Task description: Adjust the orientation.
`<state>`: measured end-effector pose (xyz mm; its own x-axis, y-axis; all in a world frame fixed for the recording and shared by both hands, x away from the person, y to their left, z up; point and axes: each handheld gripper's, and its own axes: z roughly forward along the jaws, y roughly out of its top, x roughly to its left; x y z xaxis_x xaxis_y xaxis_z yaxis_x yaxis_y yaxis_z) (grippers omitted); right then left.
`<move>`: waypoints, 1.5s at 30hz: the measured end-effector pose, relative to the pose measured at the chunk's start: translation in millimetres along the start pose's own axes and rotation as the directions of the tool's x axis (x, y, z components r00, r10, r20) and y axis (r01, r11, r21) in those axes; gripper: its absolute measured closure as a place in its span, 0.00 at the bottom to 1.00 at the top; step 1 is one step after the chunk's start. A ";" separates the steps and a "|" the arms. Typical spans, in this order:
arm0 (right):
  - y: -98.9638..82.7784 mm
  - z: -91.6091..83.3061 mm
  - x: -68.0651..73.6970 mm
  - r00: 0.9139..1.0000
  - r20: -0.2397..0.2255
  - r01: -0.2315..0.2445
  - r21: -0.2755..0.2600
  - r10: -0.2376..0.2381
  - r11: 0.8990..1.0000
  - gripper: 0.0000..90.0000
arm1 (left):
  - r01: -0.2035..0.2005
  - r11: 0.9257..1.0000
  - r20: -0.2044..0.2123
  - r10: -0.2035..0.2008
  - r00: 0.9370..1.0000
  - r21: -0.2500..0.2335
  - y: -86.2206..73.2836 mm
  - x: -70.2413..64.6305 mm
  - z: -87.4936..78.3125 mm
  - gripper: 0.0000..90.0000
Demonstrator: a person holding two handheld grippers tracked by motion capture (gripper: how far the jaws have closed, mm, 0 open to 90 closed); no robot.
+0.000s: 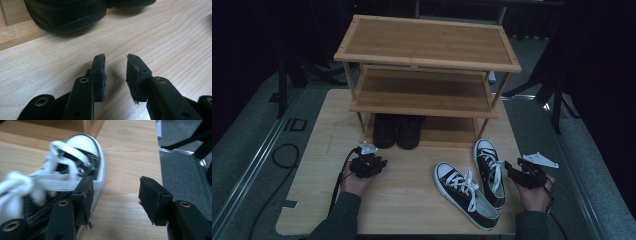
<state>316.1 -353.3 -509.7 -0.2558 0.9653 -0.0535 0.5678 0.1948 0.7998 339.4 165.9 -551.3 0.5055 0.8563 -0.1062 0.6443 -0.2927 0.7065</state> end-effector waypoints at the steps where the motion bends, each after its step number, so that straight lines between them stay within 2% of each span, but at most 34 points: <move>1: 1.7 -1.9 1.6 1.000 -0.007 0.014 0.000 -0.014 1.000 0.51 | -0.001 1.000 0.003 0.001 1.000 0.001 -0.1 0.0 0.1 0.76; 3: 5.5 -6.9 5.5 0.999 -0.016 0.040 -0.006 -0.041 0.999 0.52 | -0.005 1.000 0.000 0.005 1.000 0.003 -0.2 -0.5 0.5 0.76; 7: 12.6 -15.0 10.2 0.997 -0.051 0.052 -0.025 -0.053 0.998 0.52 | -0.009 1.000 -0.001 0.009 1.000 0.004 -0.3 -1.2 1.3 0.76; 10: 18.2 -19.0 14.6 0.994 -0.084 0.072 -0.032 -0.074 0.997 0.51 | -0.008 1.000 0.001 0.008 1.000 0.008 -0.4 -1.4 1.9 0.76; 12: 21.6 -20.1 18.2 0.989 -0.108 0.097 -0.018 -0.099 0.995 0.49 | -0.005 1.000 0.009 0.004 1.000 0.014 -0.5 -1.4 2.7 0.76; 15: 24.7 -23.2 23.6 0.985 -0.106 0.134 -0.010 -0.134 0.991 0.51 | -0.009 1.000 0.010 0.009 1.000 0.021 -0.6 -1.4 3.4 0.75; 19: 28.5 -33.4 25.0 0.982 -0.138 0.123 -0.044 -0.128 0.991 0.50 | -0.008 1.000 0.011 0.008 1.000 0.020 -0.6 -1.6 3.6 0.75; 20: 29.9 -35.7 26.4 0.981 -0.137 0.134 -0.049 -0.140 0.990 0.50 | -0.008 1.000 0.012 0.008 1.000 0.019 -0.6 -1.7 3.6 0.75; 25: 37.9 -43.4 37.0 0.965 -0.191 0.175 -0.052 -0.182 0.983 0.56 | -0.004 1.000 0.015 0.004 1.000 0.015 -0.8 -1.9 3.9 0.74; 29: 41.7 -42.9 47.3 0.946 -0.254 0.200 -0.036 -0.203 0.979 0.60 | 0.000 1.000 0.019 -0.001 1.000 0.015 -1.1 -1.2 3.7 0.74; 32: 42.3 -43.5 54.8 0.933 -0.290 0.214 -0.026 -0.212 0.977 0.64 | 0.000 1.000 0.018 0.000 1.000 0.015 -1.1 -1.2 3.7 0.74; 36: 41.2 -43.8 63.0 0.916 -0.323 0.249 -0.006 -0.238 0.968 0.68 | 0.002 1.000 0.022 -0.003 1.000 0.013 -1.3 -0.8 3.5 0.74; 38: 40.5 -43.9 64.6 0.915 -0.325 0.253 0.000 -0.239 0.968 0.68 | 0.002 1.000 0.022 -0.003 1.000 0.013 -1.3 -0.7 3.5 0.74; 45: 33.8 -46.3 72.7 0.892 -0.369 0.288 0.024 -0.259 0.957 0.67 | 0.003 1.000 0.025 -0.003 1.000 0.012 -1.5 -0.2 3.5 0.73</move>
<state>280.4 -284.7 -458.9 -0.6645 0.7464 -0.0345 0.4883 0.4688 0.7361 340.4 164.7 -554.8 0.5179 0.8461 -0.1258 0.6526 -0.2957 0.6977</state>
